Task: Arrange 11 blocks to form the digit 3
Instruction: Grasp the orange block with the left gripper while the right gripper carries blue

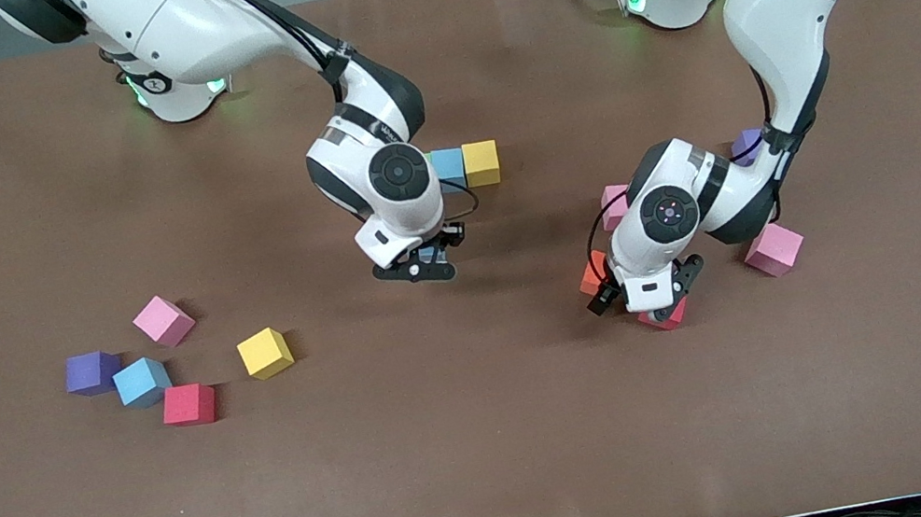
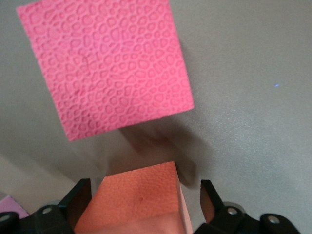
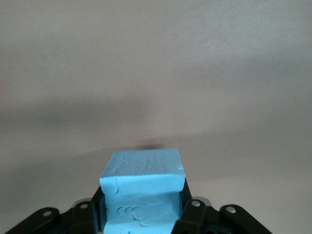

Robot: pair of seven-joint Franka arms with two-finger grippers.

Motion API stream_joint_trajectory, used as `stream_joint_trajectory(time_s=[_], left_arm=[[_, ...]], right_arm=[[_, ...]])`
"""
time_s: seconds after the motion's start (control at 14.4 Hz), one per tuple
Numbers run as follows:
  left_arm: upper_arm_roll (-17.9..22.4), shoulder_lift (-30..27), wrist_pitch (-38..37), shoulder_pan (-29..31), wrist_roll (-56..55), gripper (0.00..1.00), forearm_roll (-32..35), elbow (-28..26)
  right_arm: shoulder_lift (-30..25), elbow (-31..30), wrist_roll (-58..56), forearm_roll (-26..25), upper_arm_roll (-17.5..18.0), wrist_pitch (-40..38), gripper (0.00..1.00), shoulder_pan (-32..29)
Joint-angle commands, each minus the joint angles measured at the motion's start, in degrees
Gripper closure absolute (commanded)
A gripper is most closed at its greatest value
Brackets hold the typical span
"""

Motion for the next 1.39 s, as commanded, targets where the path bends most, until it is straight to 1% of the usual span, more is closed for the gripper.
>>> stream_joint_trajectory(time_s=[0.0,0.07,0.14,0.21,0.28,0.42,0.63,0.83,1.04,1.18,1.32], left_arm=[[-0.1,-1.4,-0.1,-0.4,-3.5,0.16,0.3,-0.9],[-0.2,-1.4,-0.1,-0.5,-4.2,0.22,0.3,-0.8],[-0.2,-1.4,-0.1,-0.6,-4.7,0.32,0.3,-0.7],[-0.2,-1.3,0.0,-0.7,-4.8,0.46,0.4,-0.6],[-0.3,-1.4,0.0,-0.8,-4.9,0.55,0.4,-0.3],[-0.3,-1.6,0.0,-1.1,-4.8,0.64,0.5,0.5],[-1.1,-1.8,-0.2,-1.3,-4.0,0.70,1.0,2.9],[-1.2,-2.3,-0.2,-1.7,-3.0,0.71,1.1,4.6],[-1.2,-3.8,-2.0,-2.0,0.3,0.71,2.2,4.8],[-1.7,-4.0,-5.5,-2.0,2.2,0.71,2.1,7.0],[-1.9,-4.0,-6.3,-2.1,2.3,0.71,2.1,7.8]], right_arm=[[-6.3,-11.0,-0.7,-0.1,0.5,6.9,0.63,-0.8],[-6.7,-11.4,-0.8,-0.2,0.5,7.0,0.63,-0.7],[-7.1,-12.2,-1.1,-0.3,0.5,7.0,0.63,-0.3],[-7.5,-12.9,-1.8,-0.4,0.5,7.0,0.63,0.0],[-8.1,-13.8,-2.1,-0.6,0.5,7.2,0.63,0.0],[-8.3,-14.4,-3.1,-0.6,0.5,7.7,0.64,0.8],[-8.1,-14.7,-3.5,-0.6,0.5,8.8,0.64,1.6],[-7.9,-18.5,-3.5,-0.6,0.5,16.2,0.64,1.4],[-8.1,-18.7,-3.9,-0.6,0.5,15.8,0.64,1.3],[-8.2,-18.6,-5.4,-0.7,0.5,14.3,0.64,1.5],[-8.3,-18.6,-6.3,-0.7,0.4,13.7,0.64,1.6]])
